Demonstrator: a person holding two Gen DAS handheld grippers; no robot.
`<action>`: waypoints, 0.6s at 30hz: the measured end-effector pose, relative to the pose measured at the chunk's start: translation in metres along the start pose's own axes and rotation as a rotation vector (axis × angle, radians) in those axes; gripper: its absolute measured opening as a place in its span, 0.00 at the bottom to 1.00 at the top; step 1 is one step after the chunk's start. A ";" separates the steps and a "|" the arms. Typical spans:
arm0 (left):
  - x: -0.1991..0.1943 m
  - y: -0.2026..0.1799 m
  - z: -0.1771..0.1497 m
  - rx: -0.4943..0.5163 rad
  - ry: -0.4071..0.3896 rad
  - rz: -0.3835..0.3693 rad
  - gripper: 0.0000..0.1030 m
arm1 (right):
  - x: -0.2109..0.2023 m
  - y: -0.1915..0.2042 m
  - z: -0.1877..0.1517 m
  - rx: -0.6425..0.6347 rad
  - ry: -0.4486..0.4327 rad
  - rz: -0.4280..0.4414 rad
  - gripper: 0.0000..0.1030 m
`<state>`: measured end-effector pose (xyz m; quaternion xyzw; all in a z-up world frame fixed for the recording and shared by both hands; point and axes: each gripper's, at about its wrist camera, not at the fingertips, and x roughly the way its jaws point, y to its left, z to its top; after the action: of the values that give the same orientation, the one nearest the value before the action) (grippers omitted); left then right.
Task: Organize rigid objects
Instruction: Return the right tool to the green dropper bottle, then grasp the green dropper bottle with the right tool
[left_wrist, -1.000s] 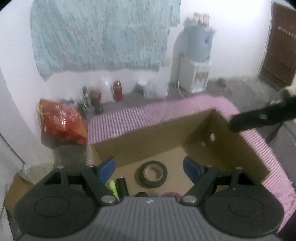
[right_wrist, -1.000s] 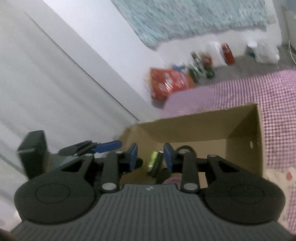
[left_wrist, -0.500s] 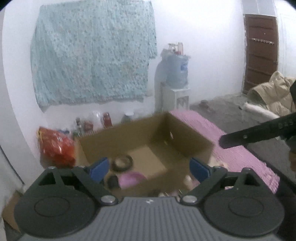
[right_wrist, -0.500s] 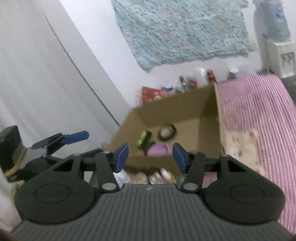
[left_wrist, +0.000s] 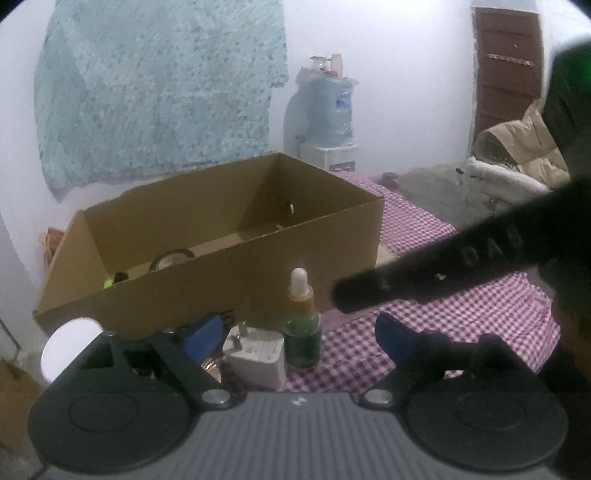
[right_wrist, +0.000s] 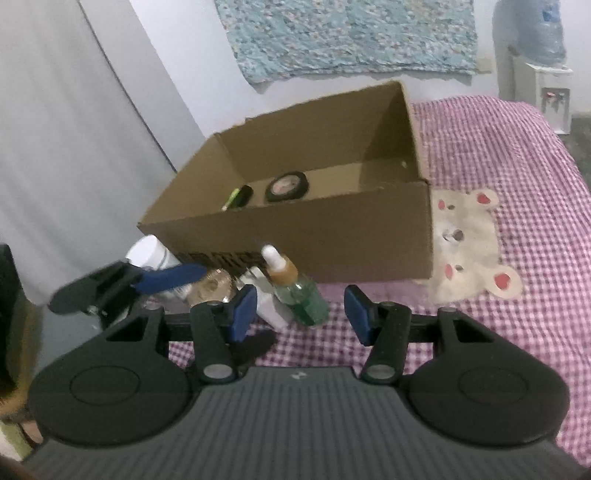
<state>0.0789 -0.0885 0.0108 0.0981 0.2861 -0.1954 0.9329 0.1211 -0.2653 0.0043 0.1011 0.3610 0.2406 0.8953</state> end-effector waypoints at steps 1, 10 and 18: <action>0.003 -0.002 -0.001 0.013 -0.002 0.003 0.85 | 0.000 0.000 0.005 -0.011 -0.007 0.002 0.50; 0.034 -0.001 0.000 0.037 0.027 -0.002 0.56 | 0.018 0.012 0.024 -0.092 0.000 0.013 0.44; 0.046 -0.001 -0.003 0.057 0.037 -0.006 0.33 | 0.043 0.010 0.027 -0.089 0.047 0.036 0.26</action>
<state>0.1119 -0.1033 -0.0182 0.1272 0.2980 -0.2045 0.9237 0.1632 -0.2355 0.0013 0.0618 0.3691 0.2750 0.8856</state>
